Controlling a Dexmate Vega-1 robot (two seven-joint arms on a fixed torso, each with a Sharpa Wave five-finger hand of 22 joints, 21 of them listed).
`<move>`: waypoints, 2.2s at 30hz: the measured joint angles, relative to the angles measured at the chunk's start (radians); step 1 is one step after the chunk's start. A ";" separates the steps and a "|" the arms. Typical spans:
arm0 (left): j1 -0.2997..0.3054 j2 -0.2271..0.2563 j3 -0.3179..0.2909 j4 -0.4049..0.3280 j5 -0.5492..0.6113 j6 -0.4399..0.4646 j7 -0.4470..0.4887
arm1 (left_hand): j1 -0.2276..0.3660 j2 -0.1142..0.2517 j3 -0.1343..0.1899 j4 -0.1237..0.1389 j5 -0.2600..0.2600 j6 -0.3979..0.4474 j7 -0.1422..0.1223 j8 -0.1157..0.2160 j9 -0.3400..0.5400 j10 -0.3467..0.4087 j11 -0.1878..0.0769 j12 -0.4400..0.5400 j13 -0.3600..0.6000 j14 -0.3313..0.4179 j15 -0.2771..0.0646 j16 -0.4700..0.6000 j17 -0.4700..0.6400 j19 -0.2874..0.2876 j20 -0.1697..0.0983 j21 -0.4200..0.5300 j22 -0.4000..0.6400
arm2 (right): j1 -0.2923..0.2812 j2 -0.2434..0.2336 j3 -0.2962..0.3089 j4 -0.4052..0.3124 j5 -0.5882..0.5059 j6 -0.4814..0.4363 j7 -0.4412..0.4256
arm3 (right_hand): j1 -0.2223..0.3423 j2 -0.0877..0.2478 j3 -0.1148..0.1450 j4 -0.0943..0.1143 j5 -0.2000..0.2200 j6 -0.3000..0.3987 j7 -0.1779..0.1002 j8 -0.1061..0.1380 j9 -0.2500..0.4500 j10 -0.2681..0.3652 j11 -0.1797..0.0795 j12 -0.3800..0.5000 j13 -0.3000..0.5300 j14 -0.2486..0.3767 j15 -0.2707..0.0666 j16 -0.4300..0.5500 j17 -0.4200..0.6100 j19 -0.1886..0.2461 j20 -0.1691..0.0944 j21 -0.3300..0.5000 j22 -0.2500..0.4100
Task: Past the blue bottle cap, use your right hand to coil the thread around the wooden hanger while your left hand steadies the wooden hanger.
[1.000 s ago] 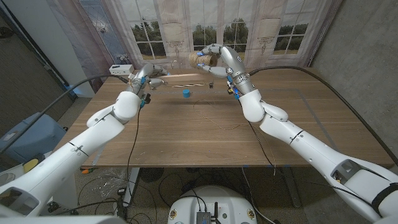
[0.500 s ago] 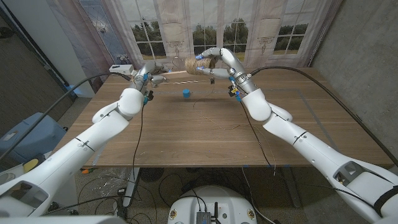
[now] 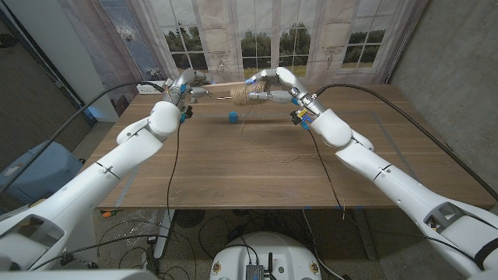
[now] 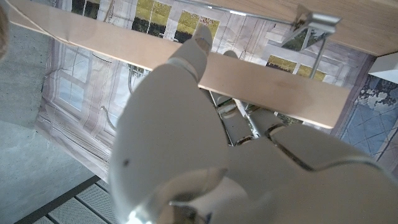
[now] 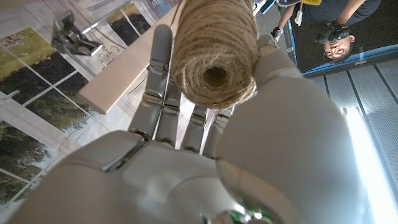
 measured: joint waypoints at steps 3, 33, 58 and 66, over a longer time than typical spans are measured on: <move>-0.010 0.004 0.003 -0.001 -0.002 0.009 -0.012 | 0.000 0.000 0.002 -0.002 0.000 0.000 0.000 -0.001 0.001 0.000 0.000 -0.004 0.000 0.002 -0.002 0.000 0.000 0.000 0.000 0.004 0.000 | -0.004 -0.009 0.005 -0.007 0.025 -0.012 0.033 | 0.000 0.000 0.000 0.000 0.000 0.000 0.000 0.000 0.000 0.000 0.000 0.000 0.000 0.000 0.000 -0.006 0.003 0.000 0.000 0.000 -0.005; 0.079 0.031 -0.097 -0.102 -0.090 -0.039 0.024 | -0.002 0.002 0.005 -0.005 0.003 0.004 0.004 -0.006 0.005 0.005 0.005 -0.008 0.006 0.009 0.002 0.004 -0.002 0.000 0.000 0.012 -0.004 | 0.032 -0.080 0.002 0.008 0.197 -0.368 0.247 | 0.005 -0.005 0.000 0.000 0.001 0.001 0.009 -0.015 0.009 0.002 0.002 -0.009 0.000 -0.002 -0.002 -0.019 0.023 -0.011 0.011 0.036 -0.019; 0.184 0.138 -0.194 -0.277 -0.236 0.149 -0.049 | -0.002 0.002 0.010 -0.010 0.003 0.011 0.000 -0.013 0.010 0.011 0.000 -0.015 0.010 0.010 0.004 -0.004 0.003 0.000 0.000 0.012 -0.005 | 0.003 -0.037 0.041 0.121 0.166 -0.428 -0.002 | 0.005 -0.005 0.002 0.002 0.000 0.001 0.009 -0.015 0.013 0.012 0.012 -0.005 0.000 0.011 -0.014 -0.035 0.039 -0.091 -0.019 0.058 -0.037; 0.148 0.189 -0.177 -0.305 -0.293 0.234 -0.108 | -0.002 0.002 0.010 -0.010 0.006 0.011 0.000 -0.016 0.010 0.011 0.000 -0.023 0.014 0.010 0.004 -0.007 0.003 0.000 0.000 0.019 -0.005 | 0.005 0.004 0.048 0.186 0.142 -0.385 -0.096 | 0.005 -0.005 0.002 0.002 0.000 0.001 0.009 -0.015 0.013 0.012 0.012 -0.008 0.000 0.011 -0.015 -0.039 0.044 -0.091 -0.019 0.067 -0.042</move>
